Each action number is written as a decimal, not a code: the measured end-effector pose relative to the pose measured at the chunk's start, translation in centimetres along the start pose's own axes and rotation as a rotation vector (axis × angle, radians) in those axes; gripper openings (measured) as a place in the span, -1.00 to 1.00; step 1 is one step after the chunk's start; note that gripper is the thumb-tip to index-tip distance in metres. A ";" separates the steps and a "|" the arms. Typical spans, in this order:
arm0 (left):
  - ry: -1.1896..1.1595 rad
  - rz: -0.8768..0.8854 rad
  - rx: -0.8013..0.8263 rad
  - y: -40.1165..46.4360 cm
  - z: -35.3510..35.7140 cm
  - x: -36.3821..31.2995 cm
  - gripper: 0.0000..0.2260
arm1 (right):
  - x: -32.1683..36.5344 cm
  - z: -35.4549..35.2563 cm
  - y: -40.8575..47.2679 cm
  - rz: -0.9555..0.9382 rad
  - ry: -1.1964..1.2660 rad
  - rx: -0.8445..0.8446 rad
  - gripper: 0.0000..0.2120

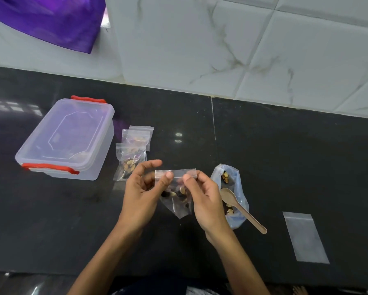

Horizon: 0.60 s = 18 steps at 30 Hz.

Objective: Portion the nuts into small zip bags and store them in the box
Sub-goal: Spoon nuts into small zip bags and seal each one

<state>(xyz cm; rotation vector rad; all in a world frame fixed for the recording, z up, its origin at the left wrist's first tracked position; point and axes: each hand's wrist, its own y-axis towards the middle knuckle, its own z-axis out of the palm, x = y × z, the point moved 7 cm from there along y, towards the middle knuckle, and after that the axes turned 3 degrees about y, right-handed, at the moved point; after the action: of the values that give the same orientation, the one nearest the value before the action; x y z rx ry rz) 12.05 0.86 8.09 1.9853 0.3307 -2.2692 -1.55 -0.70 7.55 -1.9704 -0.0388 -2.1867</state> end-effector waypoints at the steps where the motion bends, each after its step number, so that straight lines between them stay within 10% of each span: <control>1: -0.016 -0.019 0.011 -0.1 0.1 0.0 -0.64 | -0.3 0.3 0.0 0.011 0.008 -0.006 -0.79; 18: -0.175 -0.190 -0.046 -2.7 -0.4 2.3 -0.56 | -1.8 0.8 -1.9 0.082 0.114 -0.016 -0.85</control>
<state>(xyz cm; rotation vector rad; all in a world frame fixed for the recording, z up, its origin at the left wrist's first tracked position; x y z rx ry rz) 11.55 3.69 6.00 1.7861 0.5692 -2.5026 -0.94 1.50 6.04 -1.8177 0.0753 -2.2491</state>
